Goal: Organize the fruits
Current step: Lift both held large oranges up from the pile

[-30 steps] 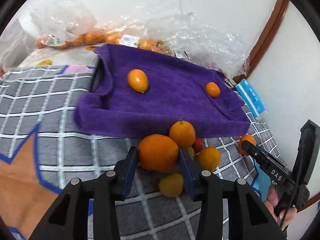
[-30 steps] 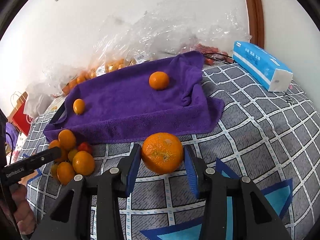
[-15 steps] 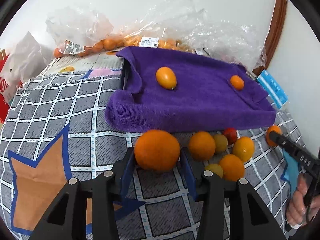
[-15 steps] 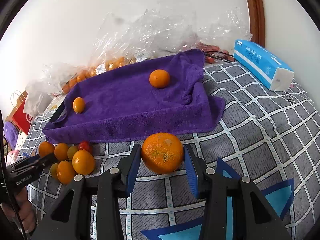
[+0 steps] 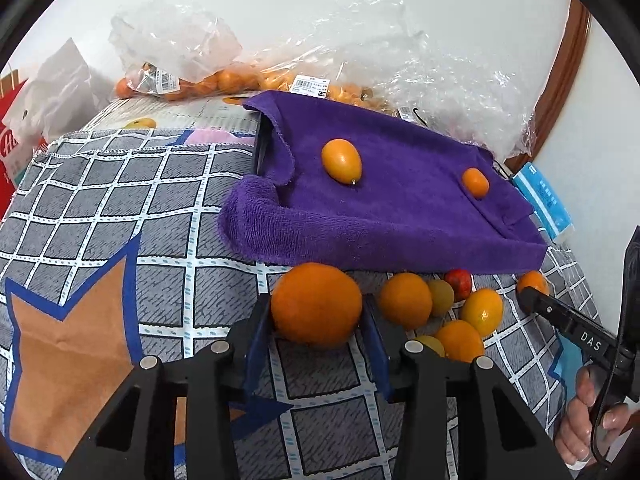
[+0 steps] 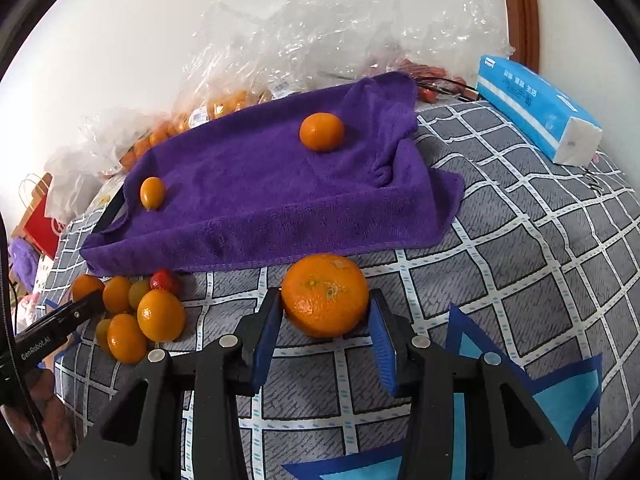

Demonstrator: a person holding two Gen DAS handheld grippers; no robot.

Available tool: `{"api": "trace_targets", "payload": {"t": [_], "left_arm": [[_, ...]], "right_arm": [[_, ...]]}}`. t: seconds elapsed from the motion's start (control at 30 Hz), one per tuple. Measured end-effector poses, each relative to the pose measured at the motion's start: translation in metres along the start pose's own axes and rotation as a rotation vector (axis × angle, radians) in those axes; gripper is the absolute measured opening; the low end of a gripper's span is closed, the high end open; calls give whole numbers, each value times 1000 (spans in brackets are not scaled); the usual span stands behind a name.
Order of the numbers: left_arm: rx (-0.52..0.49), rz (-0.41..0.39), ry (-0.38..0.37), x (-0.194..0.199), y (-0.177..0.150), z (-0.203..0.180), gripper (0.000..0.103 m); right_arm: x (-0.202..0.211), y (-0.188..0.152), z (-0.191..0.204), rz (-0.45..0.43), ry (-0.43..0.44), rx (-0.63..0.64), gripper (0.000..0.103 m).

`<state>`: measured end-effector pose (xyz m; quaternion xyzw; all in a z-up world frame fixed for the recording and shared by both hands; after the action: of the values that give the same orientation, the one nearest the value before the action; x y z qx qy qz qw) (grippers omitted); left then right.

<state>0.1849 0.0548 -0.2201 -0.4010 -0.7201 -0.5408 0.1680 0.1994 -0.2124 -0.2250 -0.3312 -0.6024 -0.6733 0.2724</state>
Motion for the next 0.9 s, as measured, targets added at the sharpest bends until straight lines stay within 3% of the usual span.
{"api": "trace_targets", "payload": {"t": [0.47,0.9], "left_arm": [[10,-79,7,18,0,2,41],[-28,-168,26,34,2,-5,41]], "right_arm": [[20,2,3,-101,-9,29,43],[29,2,3,-135,-15,40,43]]}}
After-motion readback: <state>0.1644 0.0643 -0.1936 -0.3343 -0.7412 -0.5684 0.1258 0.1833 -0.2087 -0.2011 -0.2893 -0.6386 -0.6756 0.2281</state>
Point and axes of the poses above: each gripper's, at about its wrist camera, not at the fingertips, and x roughly against the way its jaws point, z to its left, y to its top, the point moved 6 cm from there along -x, roughly the way its jaws point, and after that the axes turned 11 degrees about -y, right-handed, at the moved point
